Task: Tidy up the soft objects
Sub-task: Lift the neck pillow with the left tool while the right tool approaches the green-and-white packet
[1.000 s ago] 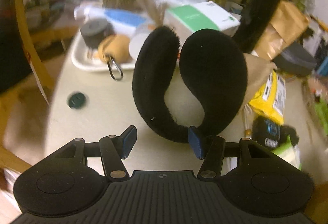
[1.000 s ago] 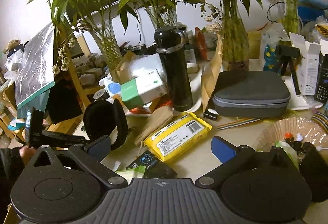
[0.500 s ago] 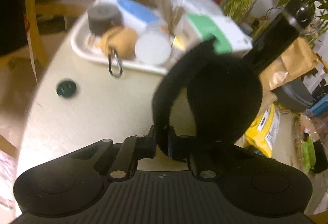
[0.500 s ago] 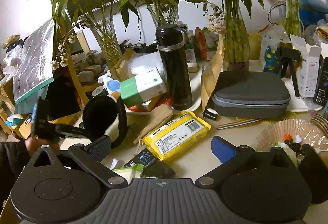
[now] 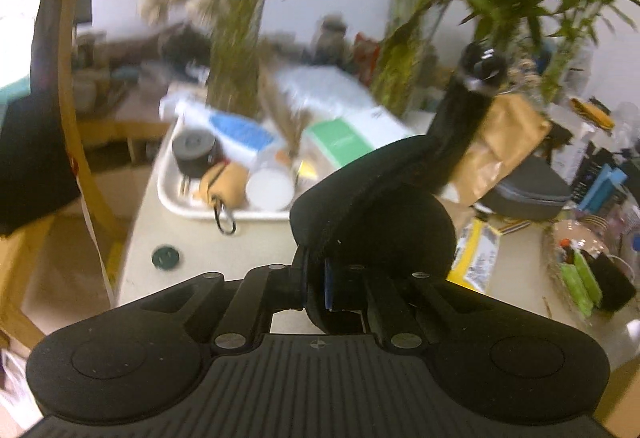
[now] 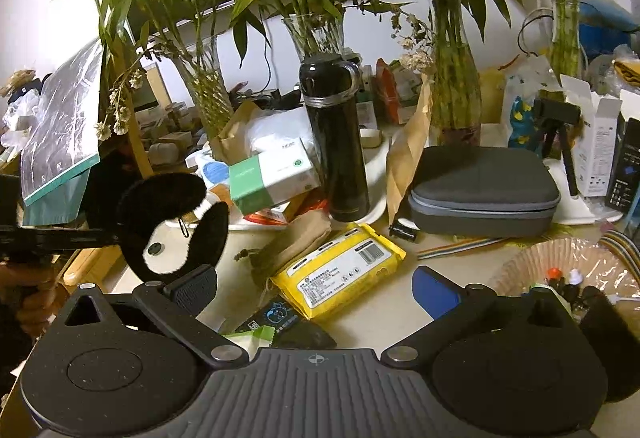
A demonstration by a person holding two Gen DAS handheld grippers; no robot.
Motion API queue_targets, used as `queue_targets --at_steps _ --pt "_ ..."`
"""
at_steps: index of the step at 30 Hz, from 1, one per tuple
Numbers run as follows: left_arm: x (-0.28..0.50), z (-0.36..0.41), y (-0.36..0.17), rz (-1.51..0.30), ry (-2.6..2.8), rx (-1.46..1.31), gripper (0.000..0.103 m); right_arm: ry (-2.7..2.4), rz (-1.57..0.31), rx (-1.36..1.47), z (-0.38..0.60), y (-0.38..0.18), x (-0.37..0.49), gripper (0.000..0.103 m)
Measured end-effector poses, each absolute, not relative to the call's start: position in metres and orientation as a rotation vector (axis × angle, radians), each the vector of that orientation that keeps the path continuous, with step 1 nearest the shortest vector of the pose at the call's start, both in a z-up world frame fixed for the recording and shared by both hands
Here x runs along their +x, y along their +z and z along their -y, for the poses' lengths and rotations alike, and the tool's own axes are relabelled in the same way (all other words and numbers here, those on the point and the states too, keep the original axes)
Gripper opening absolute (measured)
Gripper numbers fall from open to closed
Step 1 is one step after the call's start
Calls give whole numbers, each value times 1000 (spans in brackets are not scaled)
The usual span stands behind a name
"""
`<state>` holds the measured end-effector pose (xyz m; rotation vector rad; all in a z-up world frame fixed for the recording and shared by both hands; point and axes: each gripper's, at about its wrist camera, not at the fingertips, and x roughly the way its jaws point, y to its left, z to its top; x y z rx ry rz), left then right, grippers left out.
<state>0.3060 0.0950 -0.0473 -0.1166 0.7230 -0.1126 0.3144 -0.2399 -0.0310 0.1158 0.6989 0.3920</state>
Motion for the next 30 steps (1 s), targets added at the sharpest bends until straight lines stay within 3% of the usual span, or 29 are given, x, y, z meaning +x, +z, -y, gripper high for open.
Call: queue_targets --at_steps 15,30 --pt "248 -92 -9 -587 -100 -82 7 348 -708 50 245 -39 319 103" --pt "239 -108 1 -555 -58 -126 7 564 -705 -121 211 -53 353 102"
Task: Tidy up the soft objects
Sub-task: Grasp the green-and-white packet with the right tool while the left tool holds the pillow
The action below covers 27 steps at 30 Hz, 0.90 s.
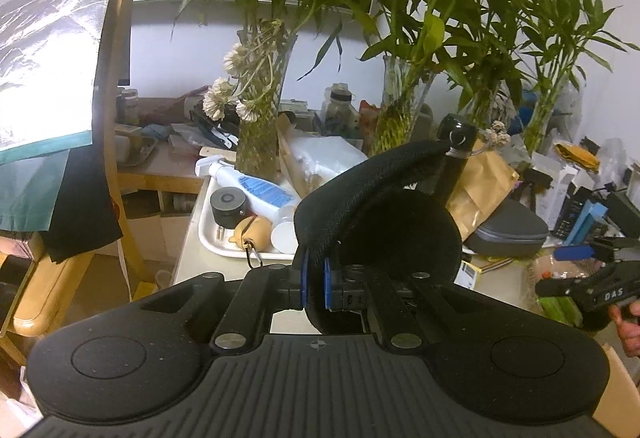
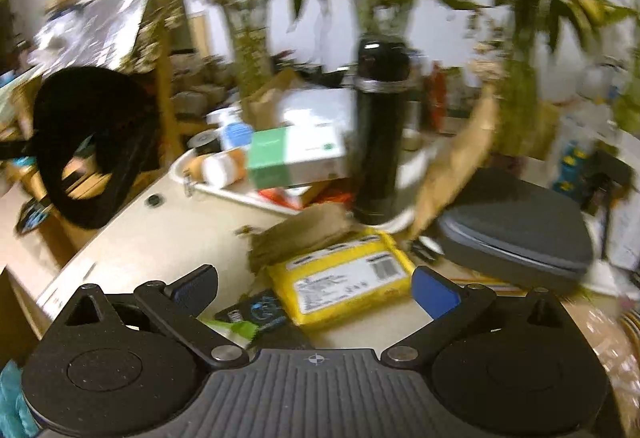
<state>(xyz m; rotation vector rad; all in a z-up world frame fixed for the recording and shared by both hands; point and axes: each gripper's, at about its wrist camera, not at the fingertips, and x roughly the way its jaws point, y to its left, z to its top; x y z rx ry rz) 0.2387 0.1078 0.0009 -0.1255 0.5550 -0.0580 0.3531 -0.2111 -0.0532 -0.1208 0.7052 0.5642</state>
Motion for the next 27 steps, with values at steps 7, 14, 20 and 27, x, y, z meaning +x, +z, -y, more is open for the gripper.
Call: queue_targets --at_steps 7,14,20,27 --pt "237 -110 1 -560 -60 -128 8 720 -761 -185 196 -70 365 91" --pt "238 -110 2 -557 -61 -133 8 892 -868 -170 186 -93 378 91" --pt "241 -110 2 -570 -59 -139 8 1030 -895 -226 168 -109 384 90" --pt "244 -110 1 -578 -48 -144 8 1148 -879 -417 134 -121 383 89"
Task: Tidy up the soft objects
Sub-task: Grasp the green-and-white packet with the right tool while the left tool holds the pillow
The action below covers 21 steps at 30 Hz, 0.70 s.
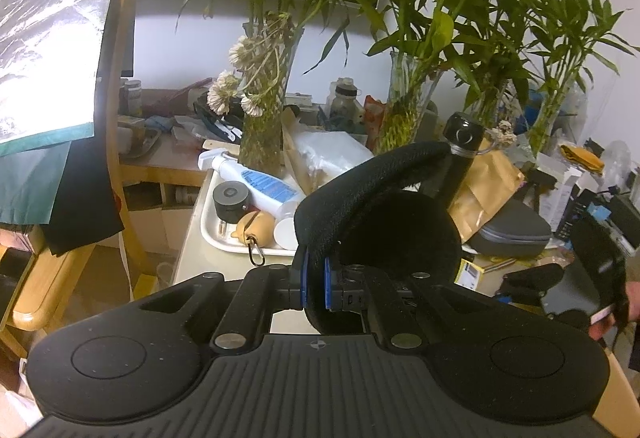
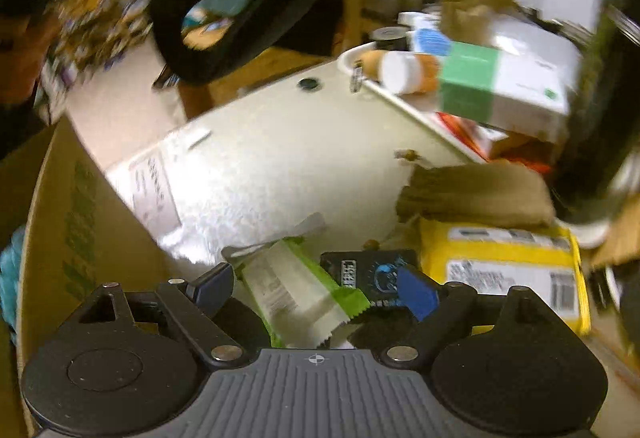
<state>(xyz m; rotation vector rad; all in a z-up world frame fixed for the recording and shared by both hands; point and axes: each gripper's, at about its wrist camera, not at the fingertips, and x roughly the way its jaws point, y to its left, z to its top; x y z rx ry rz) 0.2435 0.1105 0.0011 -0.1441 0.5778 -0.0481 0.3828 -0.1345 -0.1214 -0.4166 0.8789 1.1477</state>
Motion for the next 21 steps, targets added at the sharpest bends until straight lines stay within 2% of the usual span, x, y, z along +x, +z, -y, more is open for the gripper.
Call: queue_targets --at_steps 2,6,12,19,20,21 --pt "245 -111 1 -584 -43 -146 8 1173 -867 -498 123 -126 379 86" --pt "246 -110 0 -586 -39 -142 8 1213 -872 -642 104 -139 375 74" --pt "248 -110 0 -594 -30 -141 8 1247 -834 -783 90 -144 368 73" --pt "249 -110 -1 -596 -26 -138 8 1256 -853 -815 81 -153 367 73" --pt "250 -110 -1 -598 -25 -138 8 1256 -845 -820 80 -155 366 71" --pt "250 -110 -1 -599 -23 -138 8 1257 -829 -832 79 -156 364 65"
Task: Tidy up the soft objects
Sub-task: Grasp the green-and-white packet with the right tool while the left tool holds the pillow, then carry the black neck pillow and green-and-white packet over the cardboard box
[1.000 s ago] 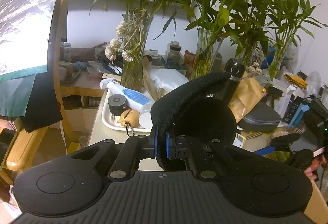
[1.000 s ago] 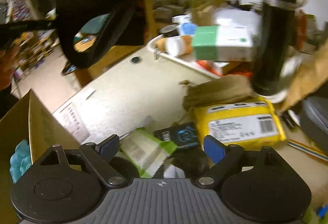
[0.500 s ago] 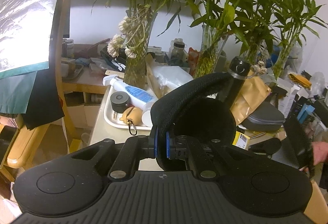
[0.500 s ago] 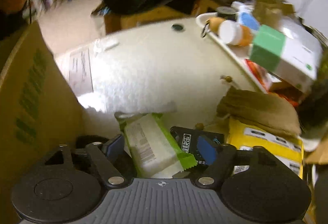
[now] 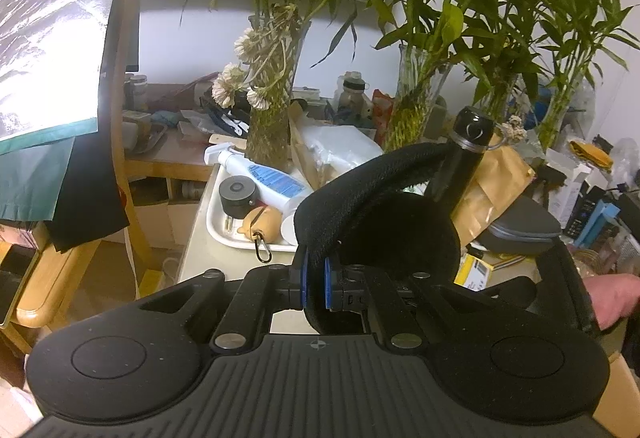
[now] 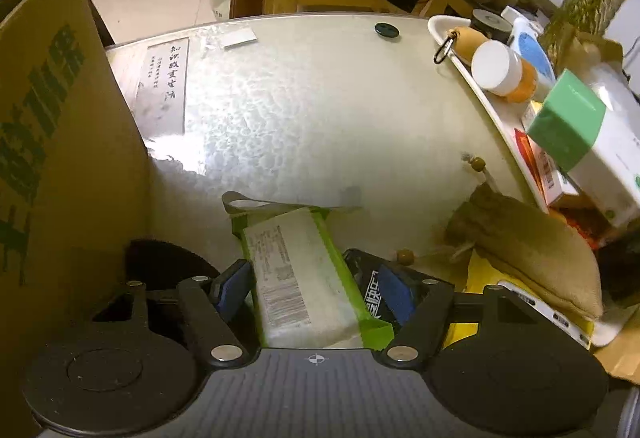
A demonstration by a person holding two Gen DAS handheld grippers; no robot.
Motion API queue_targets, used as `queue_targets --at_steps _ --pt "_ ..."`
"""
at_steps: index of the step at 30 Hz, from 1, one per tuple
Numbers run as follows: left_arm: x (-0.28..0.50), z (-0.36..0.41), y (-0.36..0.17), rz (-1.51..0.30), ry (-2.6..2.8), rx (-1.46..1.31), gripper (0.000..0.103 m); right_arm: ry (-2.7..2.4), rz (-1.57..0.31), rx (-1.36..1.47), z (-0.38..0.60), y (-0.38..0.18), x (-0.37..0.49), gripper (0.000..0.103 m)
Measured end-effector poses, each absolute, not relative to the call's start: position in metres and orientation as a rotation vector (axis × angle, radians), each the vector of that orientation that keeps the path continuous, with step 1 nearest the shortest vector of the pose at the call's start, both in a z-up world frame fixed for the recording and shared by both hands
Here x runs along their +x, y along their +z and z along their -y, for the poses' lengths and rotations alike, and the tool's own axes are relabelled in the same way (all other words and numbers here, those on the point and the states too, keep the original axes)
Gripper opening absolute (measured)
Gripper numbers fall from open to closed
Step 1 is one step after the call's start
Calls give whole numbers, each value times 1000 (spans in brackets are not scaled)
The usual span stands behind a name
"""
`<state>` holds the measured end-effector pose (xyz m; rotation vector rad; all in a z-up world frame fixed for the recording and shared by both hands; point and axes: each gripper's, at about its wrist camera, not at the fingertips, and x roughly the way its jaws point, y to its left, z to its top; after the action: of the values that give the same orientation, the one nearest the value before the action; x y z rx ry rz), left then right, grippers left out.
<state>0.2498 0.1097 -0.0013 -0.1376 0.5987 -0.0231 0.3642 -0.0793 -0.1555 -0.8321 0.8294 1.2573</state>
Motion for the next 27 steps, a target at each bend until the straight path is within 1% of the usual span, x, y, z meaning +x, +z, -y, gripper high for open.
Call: queue_targets --at_steps 2,6,20,27 --pt "250 -110 -2 -599 -22 -139 8 1250 -802 -841 79 -154 362 56" --pt "250 -110 -2 -597 -21 -140 8 1246 -789 -848 79 -151 360 52" --pt "250 -112 -2 -598 -18 -147 8 1084 -785 -697 97 -119 382 52" --pt "245 -112 5 -583 -21 -161 8 963 -762 -560 121 -89 383 52"
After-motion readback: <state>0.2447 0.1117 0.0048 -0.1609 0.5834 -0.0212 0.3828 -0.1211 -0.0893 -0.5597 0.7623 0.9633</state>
